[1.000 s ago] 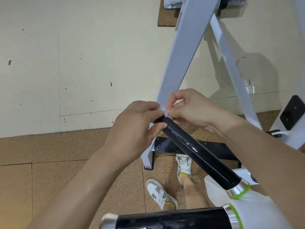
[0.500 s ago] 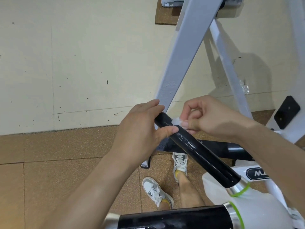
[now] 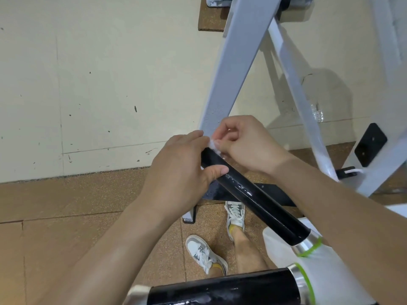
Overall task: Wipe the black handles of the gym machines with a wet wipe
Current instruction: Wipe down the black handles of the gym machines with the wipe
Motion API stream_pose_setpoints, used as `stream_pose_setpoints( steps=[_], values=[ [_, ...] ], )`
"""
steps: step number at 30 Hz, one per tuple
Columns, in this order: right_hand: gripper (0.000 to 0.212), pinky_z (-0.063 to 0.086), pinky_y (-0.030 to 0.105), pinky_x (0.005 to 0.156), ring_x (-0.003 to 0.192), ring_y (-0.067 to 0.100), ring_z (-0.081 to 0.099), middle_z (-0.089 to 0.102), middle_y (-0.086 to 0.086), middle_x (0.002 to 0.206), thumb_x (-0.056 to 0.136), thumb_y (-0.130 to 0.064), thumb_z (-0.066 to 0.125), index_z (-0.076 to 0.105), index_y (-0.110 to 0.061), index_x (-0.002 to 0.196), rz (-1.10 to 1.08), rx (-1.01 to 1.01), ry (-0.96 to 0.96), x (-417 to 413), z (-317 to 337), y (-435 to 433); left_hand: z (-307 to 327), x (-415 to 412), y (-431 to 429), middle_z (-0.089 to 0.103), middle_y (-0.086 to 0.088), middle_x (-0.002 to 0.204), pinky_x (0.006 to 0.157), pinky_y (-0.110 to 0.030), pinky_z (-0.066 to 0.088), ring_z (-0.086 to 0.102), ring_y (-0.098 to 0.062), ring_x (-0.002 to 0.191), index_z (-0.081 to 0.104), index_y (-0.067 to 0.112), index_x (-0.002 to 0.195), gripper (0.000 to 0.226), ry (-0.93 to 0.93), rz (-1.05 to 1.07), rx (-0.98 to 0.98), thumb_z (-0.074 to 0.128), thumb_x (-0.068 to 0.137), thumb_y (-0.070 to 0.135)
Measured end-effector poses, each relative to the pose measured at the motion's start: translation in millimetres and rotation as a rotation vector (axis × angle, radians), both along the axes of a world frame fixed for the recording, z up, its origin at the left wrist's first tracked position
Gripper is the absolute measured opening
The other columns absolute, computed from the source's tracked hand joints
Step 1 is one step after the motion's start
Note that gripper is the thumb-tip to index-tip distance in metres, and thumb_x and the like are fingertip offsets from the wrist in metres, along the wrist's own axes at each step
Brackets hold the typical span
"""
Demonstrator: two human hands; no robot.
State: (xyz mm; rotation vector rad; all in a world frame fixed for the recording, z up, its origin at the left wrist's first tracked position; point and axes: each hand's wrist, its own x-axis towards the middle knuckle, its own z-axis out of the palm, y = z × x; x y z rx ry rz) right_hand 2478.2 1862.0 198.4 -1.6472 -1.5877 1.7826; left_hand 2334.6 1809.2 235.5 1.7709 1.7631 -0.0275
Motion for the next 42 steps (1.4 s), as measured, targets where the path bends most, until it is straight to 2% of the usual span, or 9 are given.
stream_pose_setpoints(
  steps=[6,10,16,22,25,28,35,38,42],
  values=[
    [0.020,0.045,0.027,0.054,0.049,0.008,0.053,0.059,-0.001,0.055,0.082,-0.002,0.064,0.064,-0.017,0.068,0.244,-0.083,-0.077,38.3,7.2,-6.6,5.3,2.5,2.6,0.041,0.004,0.147,0.103,-0.026,0.027,0.031,-0.017,0.135,0.054,0.025,0.132,0.052,0.014,-0.089,-0.016,0.059,0.086,0.048],
    [0.019,0.042,0.021,0.055,0.050,0.005,0.054,0.062,-0.003,0.057,0.083,-0.008,0.066,0.062,-0.020,0.069,0.056,0.030,-0.056,0.3,-4.4,-1.2,4.0,2.0,5.8,0.060,0.010,0.113,0.082,-0.025,0.034,0.049,-0.019,0.114,0.060,0.028,0.109,0.033,-0.040,-0.046,0.003,0.067,0.081,0.043],
    [0.027,0.046,0.027,0.062,0.057,0.014,0.058,0.060,0.003,0.056,0.076,0.012,0.051,0.066,-0.011,0.074,0.254,-0.284,-0.062,42.0,2.3,-5.0,4.5,5.4,3.4,0.058,0.013,0.124,0.089,-0.018,0.028,0.042,-0.012,0.120,0.056,0.030,0.126,0.044,-0.033,-0.075,0.029,0.065,0.084,0.039],
    [0.010,0.042,0.017,0.056,0.050,0.003,0.054,0.059,-0.008,0.053,0.080,-0.021,0.074,0.072,-0.011,0.082,-0.007,-0.136,0.077,10.0,0.4,-9.1,5.9,7.3,8.6,0.061,0.008,0.121,0.081,-0.024,0.034,0.050,-0.017,0.114,0.049,0.033,0.129,0.053,-0.031,-0.069,0.018,0.070,0.080,0.036],
    [0.006,0.045,0.021,0.061,0.056,0.003,0.056,0.064,-0.004,0.060,0.079,-0.013,0.075,0.073,-0.016,0.074,0.084,-0.103,0.010,32.9,11.2,-10.3,6.9,10.7,1.4,0.061,0.006,0.121,0.092,-0.025,0.036,0.047,-0.017,0.120,0.054,0.028,0.128,0.040,-0.014,-0.134,0.059,0.062,0.088,0.031],
    [0.012,0.051,0.026,0.067,0.060,0.008,0.059,0.067,0.002,0.063,0.079,-0.008,0.074,0.074,-0.017,0.071,0.148,-0.156,-0.021,49.1,18.7,-12.5,8.2,19.1,-8.3,0.064,0.006,0.100,0.080,-0.028,0.042,0.052,-0.017,0.102,0.064,0.023,0.101,0.015,-0.003,-0.320,0.118,0.052,0.093,0.024],
    [0.020,0.048,0.020,0.068,0.067,0.004,0.061,0.073,0.005,0.077,0.079,-0.002,0.071,0.074,-0.019,0.067,0.052,-0.059,-0.019,41.2,20.7,-24.5,8.0,14.2,-11.2,0.061,0.004,0.112,0.082,-0.024,0.041,0.054,-0.015,0.105,0.065,0.020,0.110,0.030,-0.057,-0.214,0.090,0.064,0.085,0.037],
    [0.039,0.041,0.008,0.061,0.060,-0.005,0.059,0.068,-0.008,0.062,0.076,0.010,0.062,0.069,-0.019,0.050,0.173,-0.124,-0.127,65.5,31.8,-32.2,9.1,15.0,-12.8,0.061,0.003,0.121,0.088,-0.031,0.045,0.056,-0.018,0.111,0.065,0.022,0.117,0.033,-0.060,-0.205,0.088,0.064,0.087,0.036],
    [0.032,0.036,0.003,0.049,0.047,-0.007,0.051,0.059,-0.016,0.046,0.073,0.004,0.067,0.070,-0.021,0.053,0.182,-0.086,-0.142,54.2,32.0,-25.9,17.7,26.5,-10.4,0.070,0.011,0.094,0.075,-0.033,0.051,0.061,-0.011,0.091,0.066,0.032,0.105,0.023,-0.158,-0.208,0.080,0.056,0.088,0.045]
  ],
)
